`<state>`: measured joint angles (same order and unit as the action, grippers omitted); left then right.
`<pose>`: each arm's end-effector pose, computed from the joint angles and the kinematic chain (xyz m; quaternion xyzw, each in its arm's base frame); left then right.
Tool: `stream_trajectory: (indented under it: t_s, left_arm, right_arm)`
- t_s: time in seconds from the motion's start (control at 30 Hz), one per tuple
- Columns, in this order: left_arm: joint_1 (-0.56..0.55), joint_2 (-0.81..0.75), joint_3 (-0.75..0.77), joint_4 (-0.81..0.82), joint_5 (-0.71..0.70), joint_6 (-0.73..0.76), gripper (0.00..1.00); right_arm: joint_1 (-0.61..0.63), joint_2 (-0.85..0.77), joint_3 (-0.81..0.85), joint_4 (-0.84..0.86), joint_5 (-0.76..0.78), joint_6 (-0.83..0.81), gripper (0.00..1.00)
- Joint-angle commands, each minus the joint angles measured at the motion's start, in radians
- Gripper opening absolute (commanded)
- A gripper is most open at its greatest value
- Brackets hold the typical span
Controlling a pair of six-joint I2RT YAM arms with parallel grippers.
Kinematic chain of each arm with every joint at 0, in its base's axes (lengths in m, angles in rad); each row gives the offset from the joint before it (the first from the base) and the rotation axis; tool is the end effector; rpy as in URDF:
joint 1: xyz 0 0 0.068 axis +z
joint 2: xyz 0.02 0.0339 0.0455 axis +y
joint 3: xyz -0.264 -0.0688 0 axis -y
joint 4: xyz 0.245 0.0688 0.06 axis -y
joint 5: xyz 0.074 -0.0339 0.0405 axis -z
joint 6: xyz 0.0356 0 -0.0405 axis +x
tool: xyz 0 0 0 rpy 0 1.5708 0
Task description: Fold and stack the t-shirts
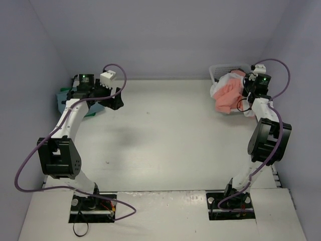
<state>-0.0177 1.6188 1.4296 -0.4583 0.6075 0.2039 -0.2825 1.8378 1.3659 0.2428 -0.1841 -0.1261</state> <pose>0.3665 -0.0268 0.3278 0.2269 0.8344 -0.2271 0.4481 0.4256 -0.1168 0.2855 0.0040 0.7821 -0.0551 0.6208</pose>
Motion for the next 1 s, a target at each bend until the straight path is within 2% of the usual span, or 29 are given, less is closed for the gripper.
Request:
stream_trajectory:
  t_s: [0.0,0.23,0.5,0.97]
  left_arm:
    - [0.01,-0.062,0.022,0.041,0.035,-0.009,0.91]
    - [0.01,-0.05,0.022,0.029,0.028,-0.008,0.91]
    - [0.01,-0.048,0.034,0.007,0.009,0.002,0.91]
    - [0.01,-0.074,0.04,-0.016,-0.003,0.008,0.91]
  right_arm:
    - [-0.006,-0.072,0.045,0.026,0.02,-0.001,0.0]
    - [0.02,-0.218,0.084,-0.009,0.083,-0.04,0.0]
    - [0.037,-0.291,0.168,-0.053,0.101,-0.063,0.0]
    - [0.049,-0.272,0.34,-0.063,0.117,-0.069,0.0]
